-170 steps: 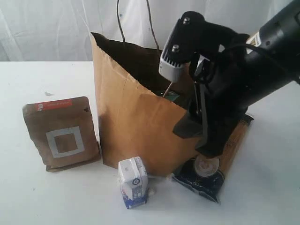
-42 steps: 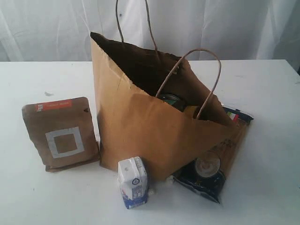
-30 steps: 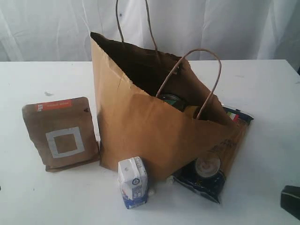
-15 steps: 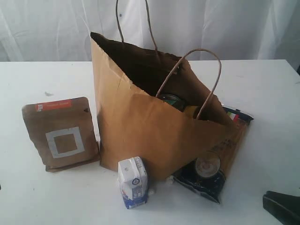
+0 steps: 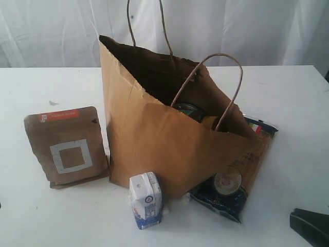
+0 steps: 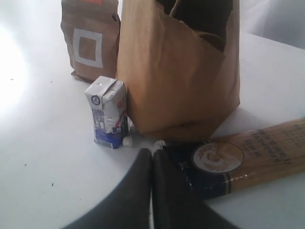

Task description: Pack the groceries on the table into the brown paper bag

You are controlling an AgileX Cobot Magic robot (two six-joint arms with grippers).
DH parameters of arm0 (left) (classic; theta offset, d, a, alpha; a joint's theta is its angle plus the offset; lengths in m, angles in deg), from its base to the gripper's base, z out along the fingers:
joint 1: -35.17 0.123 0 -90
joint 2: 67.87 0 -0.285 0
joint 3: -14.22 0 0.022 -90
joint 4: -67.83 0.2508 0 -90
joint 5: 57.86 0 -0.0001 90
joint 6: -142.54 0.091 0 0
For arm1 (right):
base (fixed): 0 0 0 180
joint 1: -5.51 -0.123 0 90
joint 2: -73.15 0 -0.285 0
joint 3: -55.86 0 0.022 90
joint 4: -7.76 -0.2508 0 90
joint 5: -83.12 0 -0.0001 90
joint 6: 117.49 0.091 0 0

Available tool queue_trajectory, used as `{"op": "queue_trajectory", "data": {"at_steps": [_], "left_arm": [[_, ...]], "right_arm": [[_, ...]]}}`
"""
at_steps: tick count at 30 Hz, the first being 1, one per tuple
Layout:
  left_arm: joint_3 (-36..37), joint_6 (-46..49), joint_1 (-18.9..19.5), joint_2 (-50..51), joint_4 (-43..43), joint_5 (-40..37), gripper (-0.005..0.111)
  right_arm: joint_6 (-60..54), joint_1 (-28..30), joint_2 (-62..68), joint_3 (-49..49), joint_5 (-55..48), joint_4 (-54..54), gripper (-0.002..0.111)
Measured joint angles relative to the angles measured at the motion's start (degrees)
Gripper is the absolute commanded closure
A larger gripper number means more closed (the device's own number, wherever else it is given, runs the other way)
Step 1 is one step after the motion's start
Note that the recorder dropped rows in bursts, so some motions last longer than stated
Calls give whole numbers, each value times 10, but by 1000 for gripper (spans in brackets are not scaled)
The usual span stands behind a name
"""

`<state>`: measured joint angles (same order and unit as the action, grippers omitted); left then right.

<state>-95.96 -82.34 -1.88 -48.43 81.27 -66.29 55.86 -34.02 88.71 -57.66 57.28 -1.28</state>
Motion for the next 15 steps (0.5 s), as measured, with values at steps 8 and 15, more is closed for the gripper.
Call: {"op": "queue_trajectory", "data": {"at_steps": [8,15], "left_arm": [[0,0,0,0,0,0,106],[0,0,0,0,0,0,106]], "right_arm": [[0,70,-73,0,-1,0,108],[0,85,-75,0,-1,0,108]]}}
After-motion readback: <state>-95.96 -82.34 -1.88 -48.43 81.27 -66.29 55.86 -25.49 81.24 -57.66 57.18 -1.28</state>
